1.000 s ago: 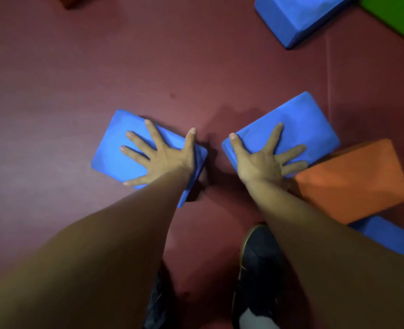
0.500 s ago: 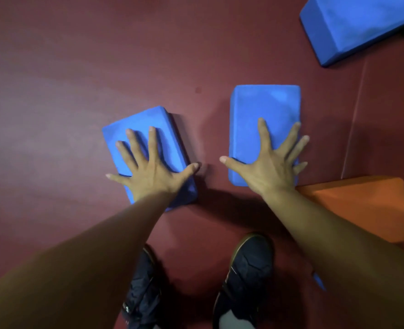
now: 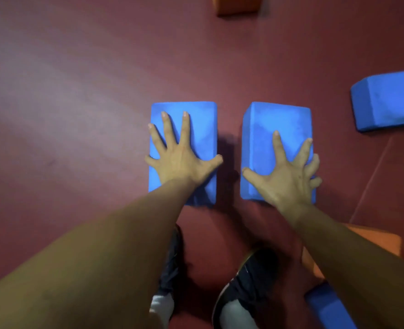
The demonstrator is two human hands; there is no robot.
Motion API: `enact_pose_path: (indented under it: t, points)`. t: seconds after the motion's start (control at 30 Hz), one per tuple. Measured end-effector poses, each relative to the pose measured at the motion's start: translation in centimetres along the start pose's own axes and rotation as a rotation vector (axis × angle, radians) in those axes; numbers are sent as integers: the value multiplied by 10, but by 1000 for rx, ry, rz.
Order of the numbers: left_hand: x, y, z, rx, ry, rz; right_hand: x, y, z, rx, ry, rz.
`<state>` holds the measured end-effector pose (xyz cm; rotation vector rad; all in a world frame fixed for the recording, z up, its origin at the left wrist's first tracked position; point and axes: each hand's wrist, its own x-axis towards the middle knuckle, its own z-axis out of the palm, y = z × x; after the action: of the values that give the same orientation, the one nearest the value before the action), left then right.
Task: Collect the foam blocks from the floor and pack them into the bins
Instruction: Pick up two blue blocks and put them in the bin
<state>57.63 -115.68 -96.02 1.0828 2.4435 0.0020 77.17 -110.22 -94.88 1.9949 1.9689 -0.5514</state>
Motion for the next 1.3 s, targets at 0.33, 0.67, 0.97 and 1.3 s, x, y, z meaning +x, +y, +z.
enact_pose_path:
  t: [0.33, 0.67, 0.97, 1.3]
  points:
    - [-103, -115, -298, -126, 124, -279, -151, -203, -223, -136, 15, -478]
    - [-390, -231, -506, -319, 323, -756, -435, -319, -373, -293, 14, -1030]
    - [-759, -352, -563, -363, 493, -1381, -769, -345, -370, -364, -184, -1579]
    - [-1096, -406, -526, -509, 635, -1904, -1132, -288, -293, -537, -328, -2084]
